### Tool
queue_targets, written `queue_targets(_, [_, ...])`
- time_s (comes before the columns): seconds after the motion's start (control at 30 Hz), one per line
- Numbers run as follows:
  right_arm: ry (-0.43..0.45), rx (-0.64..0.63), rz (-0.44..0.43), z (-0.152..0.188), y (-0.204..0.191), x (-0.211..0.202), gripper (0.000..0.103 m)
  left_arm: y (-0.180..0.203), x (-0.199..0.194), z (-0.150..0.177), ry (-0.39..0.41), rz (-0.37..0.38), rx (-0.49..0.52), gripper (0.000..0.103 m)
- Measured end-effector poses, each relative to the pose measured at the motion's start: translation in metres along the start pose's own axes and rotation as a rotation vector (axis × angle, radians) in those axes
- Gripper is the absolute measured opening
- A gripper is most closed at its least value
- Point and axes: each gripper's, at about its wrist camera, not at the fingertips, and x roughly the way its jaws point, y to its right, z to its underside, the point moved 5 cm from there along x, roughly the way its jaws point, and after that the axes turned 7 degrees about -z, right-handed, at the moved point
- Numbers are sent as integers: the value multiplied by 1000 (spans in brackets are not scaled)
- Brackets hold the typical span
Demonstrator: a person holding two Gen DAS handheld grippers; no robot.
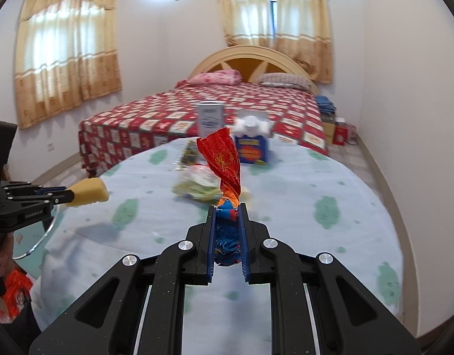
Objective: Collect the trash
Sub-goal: 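Carry the yellow sponge to the bin with left tool while right tool carries the wrapper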
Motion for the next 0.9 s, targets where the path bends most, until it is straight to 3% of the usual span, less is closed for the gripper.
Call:
queue_targets(0.27, [-9, -56, -66, -4, -48, 18, 15, -50, -19, 25, 7, -37, -52, 15])
queue_targets(0.9, [-38, -198, -182, -6, -146, 43, 15, -123, -44, 65, 11, -115, -147, 15])
